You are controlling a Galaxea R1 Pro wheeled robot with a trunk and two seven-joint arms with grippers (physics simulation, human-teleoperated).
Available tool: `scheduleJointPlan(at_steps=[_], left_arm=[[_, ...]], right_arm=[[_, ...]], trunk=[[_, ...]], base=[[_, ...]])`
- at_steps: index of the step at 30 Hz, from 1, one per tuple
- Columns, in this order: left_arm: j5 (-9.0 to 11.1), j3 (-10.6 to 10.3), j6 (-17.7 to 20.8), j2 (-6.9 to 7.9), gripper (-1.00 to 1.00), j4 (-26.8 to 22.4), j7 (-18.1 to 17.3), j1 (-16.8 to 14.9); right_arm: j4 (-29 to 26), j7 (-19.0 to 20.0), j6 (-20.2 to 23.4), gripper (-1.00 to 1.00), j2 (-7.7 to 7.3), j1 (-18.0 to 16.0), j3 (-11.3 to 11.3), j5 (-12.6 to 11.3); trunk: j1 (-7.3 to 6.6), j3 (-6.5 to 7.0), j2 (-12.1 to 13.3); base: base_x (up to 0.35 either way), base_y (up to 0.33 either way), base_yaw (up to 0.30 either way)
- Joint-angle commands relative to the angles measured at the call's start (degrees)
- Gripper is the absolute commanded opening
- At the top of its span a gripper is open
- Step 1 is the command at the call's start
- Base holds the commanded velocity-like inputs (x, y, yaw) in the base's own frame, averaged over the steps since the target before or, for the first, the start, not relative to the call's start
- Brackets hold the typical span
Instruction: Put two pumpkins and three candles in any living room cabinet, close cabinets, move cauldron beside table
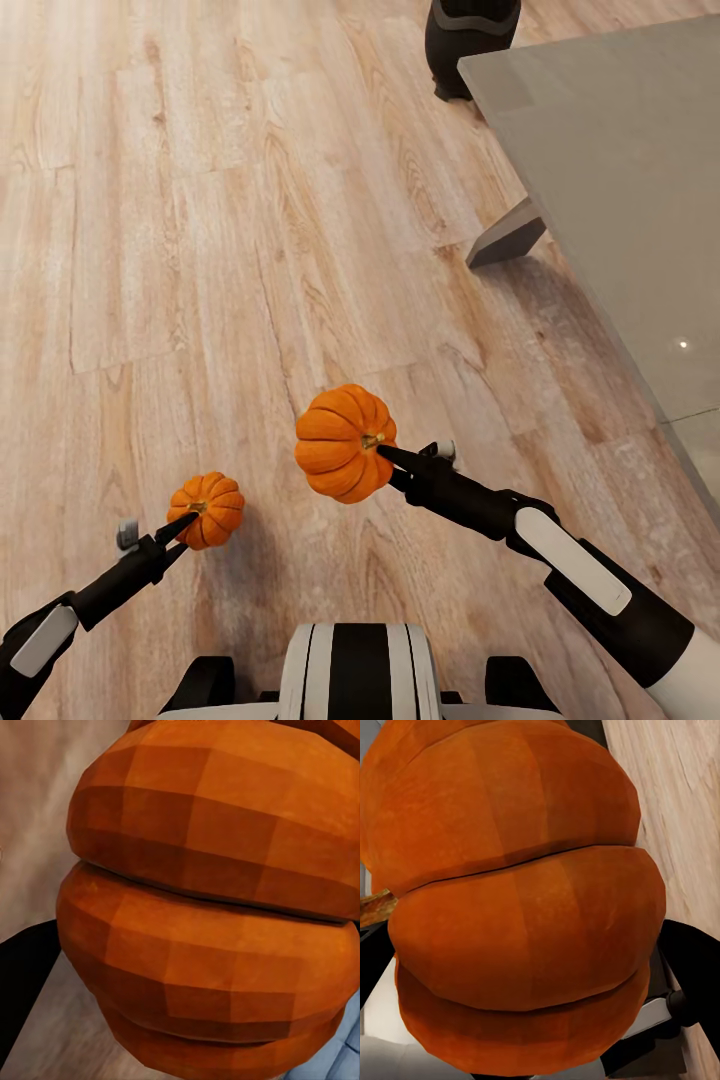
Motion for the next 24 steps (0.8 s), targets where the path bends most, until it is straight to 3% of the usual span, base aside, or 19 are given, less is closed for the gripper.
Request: scheduleJointPlan(at_steps=[1, 18, 24], left_arm=[[0.4, 0.0, 0.5, 0.01, -1.00, 0.0, 0.0, 0.0], [0.7, 0.0, 0.9, 0.73, -1.00, -0.3, -0.6, 0.0], [0.5, 0.0, 1.3, 2.52, -1.00, 0.1, -6.7, 0.0]], right_arm=[[0.0, 0.0, 0.3, -1.00, -0.04, -0.1, 0.1, -0.6], [0.3, -0.1, 0.2, -1.00, -0.04, 0.0, 0.0, -0.6], [0.8, -0.1, 0.2, -1.00, -0.04, -0.1, 0.0, -0.6]], trunk=[[-0.03, 0.20, 0.0], [-0.47, 3.96, 0.2], [-0.63, 5.29, 0.3]], base=[[0.000, 0.000, 0.000], [0.000, 0.000, 0.000], [0.000, 0.000, 0.000]])
